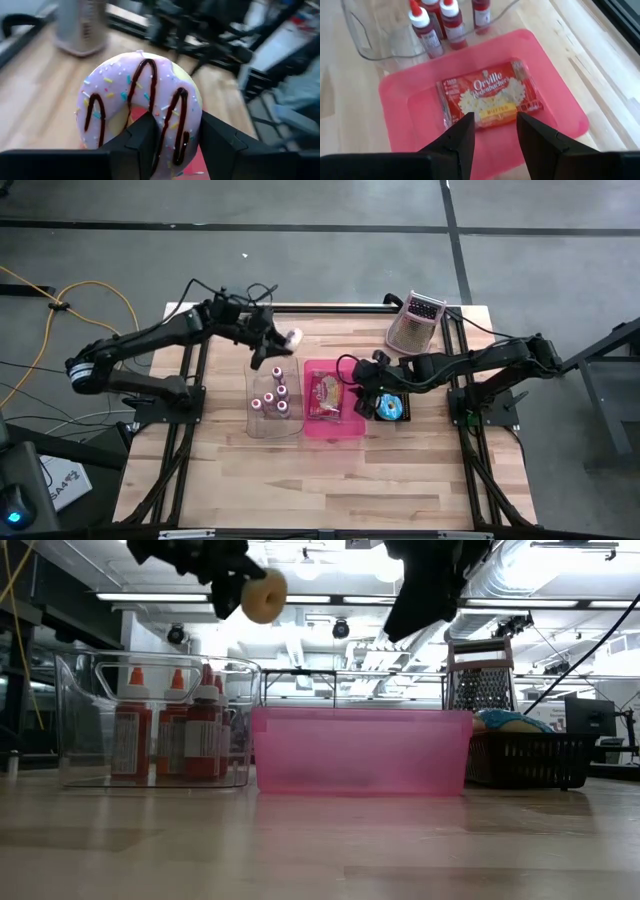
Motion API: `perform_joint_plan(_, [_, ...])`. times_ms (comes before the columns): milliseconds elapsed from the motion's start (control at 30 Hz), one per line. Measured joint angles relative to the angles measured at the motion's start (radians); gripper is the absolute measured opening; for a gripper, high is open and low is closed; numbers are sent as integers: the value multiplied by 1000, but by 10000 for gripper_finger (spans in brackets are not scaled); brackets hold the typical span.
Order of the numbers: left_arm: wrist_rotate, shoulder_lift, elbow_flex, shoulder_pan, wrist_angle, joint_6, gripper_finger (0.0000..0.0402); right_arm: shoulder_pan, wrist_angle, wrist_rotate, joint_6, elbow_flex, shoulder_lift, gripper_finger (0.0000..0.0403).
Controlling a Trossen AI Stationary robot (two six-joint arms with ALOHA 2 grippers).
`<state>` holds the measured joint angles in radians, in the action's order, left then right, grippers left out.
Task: Pick & Place Food Item
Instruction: Put the violet donut into the black bin
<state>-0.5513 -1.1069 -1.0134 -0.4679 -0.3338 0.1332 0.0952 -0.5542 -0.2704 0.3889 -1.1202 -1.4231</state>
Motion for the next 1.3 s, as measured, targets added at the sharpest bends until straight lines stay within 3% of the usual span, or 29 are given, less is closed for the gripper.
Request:
perform_joint_plan(700, [-90,-1,0,383,145,53,129,9,244,68,-385,0,0,133])
perform_joint_plan(1300, [-118,-33,0,566,256,-66,129,139,564,91,-734,0,0,133])
